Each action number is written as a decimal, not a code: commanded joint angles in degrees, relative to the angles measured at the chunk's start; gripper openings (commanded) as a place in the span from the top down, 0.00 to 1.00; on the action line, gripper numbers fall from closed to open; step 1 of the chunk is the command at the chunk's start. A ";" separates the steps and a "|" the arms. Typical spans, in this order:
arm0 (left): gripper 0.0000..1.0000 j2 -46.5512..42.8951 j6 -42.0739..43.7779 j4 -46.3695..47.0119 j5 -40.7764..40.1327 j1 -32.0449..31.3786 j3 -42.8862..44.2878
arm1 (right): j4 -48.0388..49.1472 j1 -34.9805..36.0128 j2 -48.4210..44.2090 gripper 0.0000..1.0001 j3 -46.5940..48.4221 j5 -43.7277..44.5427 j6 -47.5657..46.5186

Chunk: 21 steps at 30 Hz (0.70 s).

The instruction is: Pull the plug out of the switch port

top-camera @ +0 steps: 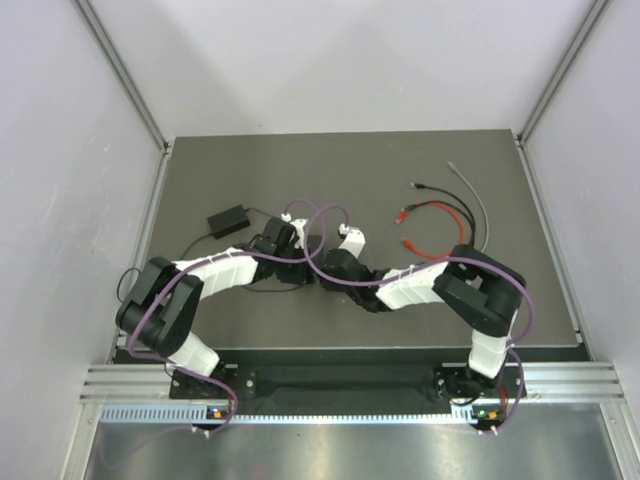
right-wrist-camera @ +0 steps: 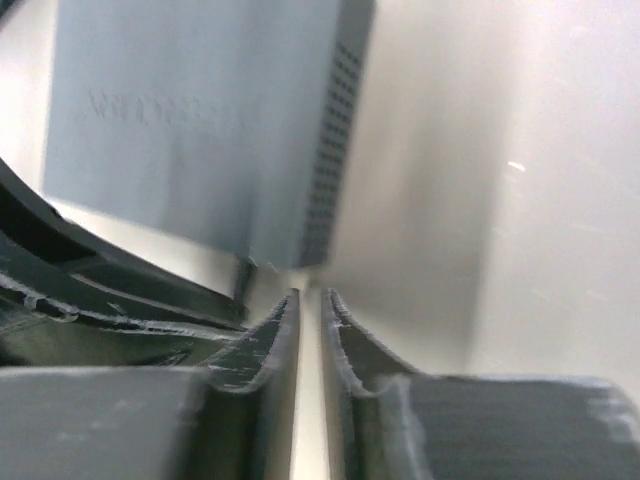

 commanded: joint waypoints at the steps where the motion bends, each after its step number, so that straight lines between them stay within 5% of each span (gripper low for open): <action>1: 0.66 -3.48 -0.55 -3.78 2.66 -0.50 1.55 | 0.27 -1.46 -6.25 0.83 -2.41 -2.74 -4.38; 6: 0.45 -7.96 -1.43 -6.59 2.75 -0.50 3.66 | -2.47 -3.13 -11.62 0.65 -5.13 -6.79 -8.25; 10: 0.51 -12.10 -2.48 -9.05 -0.75 -0.50 5.94 | 0.85 -4.62 -14.78 0.52 -8.73 -11.79 -8.88; 15: 0.71 -11.24 -5.12 -13.00 -7.01 0.02 9.72 | 8.59 -4.89 -11.99 0.45 -9.62 -20.31 -7.48; 21: 0.71 -5.44 -8.37 -15.21 -7.72 1.69 15.26 | 18.07 -4.54 -5.57 0.44 -9.00 -24.90 -3.96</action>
